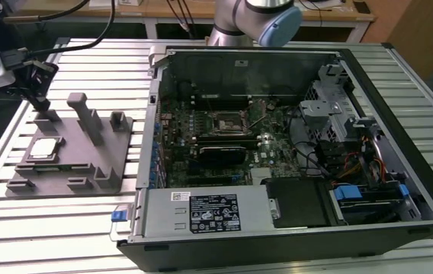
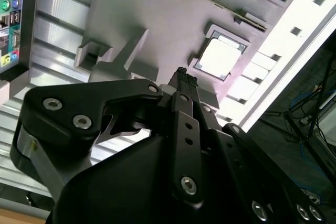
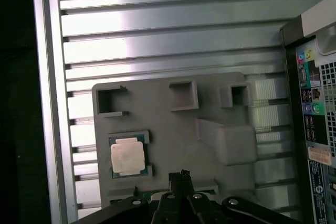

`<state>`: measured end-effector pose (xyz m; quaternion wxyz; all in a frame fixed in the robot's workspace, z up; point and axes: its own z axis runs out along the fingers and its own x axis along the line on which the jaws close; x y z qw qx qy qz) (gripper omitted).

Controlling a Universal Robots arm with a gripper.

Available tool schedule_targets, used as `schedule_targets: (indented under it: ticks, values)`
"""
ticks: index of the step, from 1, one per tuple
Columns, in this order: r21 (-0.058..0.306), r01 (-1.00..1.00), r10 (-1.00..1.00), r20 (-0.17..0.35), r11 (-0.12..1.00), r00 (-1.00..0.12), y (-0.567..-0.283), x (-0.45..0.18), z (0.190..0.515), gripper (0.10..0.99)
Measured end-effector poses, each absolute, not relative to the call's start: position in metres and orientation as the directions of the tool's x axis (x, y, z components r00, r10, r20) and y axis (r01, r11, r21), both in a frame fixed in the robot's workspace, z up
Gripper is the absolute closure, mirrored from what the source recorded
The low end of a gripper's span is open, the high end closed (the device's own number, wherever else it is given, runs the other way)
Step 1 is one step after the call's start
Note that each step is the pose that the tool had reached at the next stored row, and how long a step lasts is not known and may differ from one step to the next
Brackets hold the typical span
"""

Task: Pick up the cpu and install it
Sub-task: 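Reach for the cpu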

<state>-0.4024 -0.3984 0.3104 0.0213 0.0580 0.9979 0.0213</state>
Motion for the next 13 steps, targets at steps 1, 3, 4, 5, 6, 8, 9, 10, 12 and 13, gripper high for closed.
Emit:
schedule_targets:
  ticks: [1, 3, 4, 5, 6, 8, 9, 10, 12, 13]
  values:
    - [0.045, 0.115, 0.117, -0.040, 0.992, -0.992, -0.398, -0.404, 0.309, 0.980]
    - [0.045, 0.116, 0.117, -0.040, 0.992, -0.992, -0.398, -0.406, 0.306, 0.980]
    - [0.045, 0.116, 0.118, -0.040, 0.992, -0.992, -0.397, -0.406, 0.305, 0.980]
    - [0.045, 0.116, 0.118, -0.040, 0.992, -0.992, -0.396, -0.407, 0.303, 0.980]
    - [0.045, 0.117, 0.119, -0.040, 0.992, -0.992, -0.396, -0.407, 0.302, 0.980]
    - [0.045, 0.117, 0.119, -0.040, 0.992, -0.992, -0.394, -0.408, 0.300, 0.980]
    - [0.045, 0.118, 0.120, -0.039, 0.992, -0.992, -0.394, -0.408, 0.298, 0.980]
    - [0.045, 0.118, 0.120, -0.039, 0.992, -0.992, -0.394, -0.408, 0.298, 0.980]
    - [0.045, 0.118, 0.120, -0.039, 0.992, -0.992, -0.394, -0.409, 0.297, 0.980]
    - [0.045, 0.118, 0.120, -0.039, 0.992, -0.992, -0.393, -0.409, 0.297, 0.980]
